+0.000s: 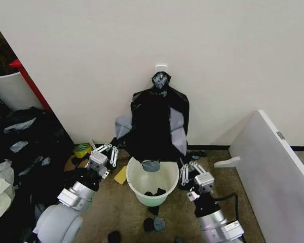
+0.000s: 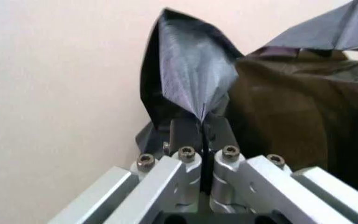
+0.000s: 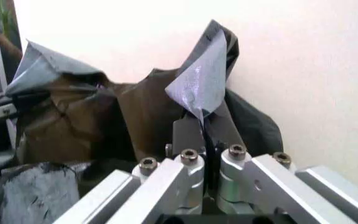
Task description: Place the garbage bag over the trash bin.
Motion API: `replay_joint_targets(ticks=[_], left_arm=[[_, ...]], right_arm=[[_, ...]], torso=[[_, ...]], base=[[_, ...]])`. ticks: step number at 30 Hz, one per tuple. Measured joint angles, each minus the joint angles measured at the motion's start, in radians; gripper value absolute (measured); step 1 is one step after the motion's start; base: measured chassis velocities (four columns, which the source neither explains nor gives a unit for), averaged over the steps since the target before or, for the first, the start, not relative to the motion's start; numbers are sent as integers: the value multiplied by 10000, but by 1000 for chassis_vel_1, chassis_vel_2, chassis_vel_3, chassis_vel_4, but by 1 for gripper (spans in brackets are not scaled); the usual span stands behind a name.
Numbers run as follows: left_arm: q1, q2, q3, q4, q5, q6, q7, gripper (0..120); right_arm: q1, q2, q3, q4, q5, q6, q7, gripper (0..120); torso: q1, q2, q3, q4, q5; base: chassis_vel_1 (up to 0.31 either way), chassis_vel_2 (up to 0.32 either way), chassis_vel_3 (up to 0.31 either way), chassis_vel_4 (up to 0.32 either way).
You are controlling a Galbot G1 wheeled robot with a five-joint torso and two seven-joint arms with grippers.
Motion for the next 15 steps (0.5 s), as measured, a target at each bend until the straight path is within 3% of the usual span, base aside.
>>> replay_joint_targets(ticks=[15], left_arm=[[-306, 45, -37, -477, -743, 331, 30, 0]], right_arm=[[200, 93, 137, 882, 634, -537, 90, 0]], torso=[[0, 0, 0, 0, -1]], base=[[0, 0, 0, 0]])
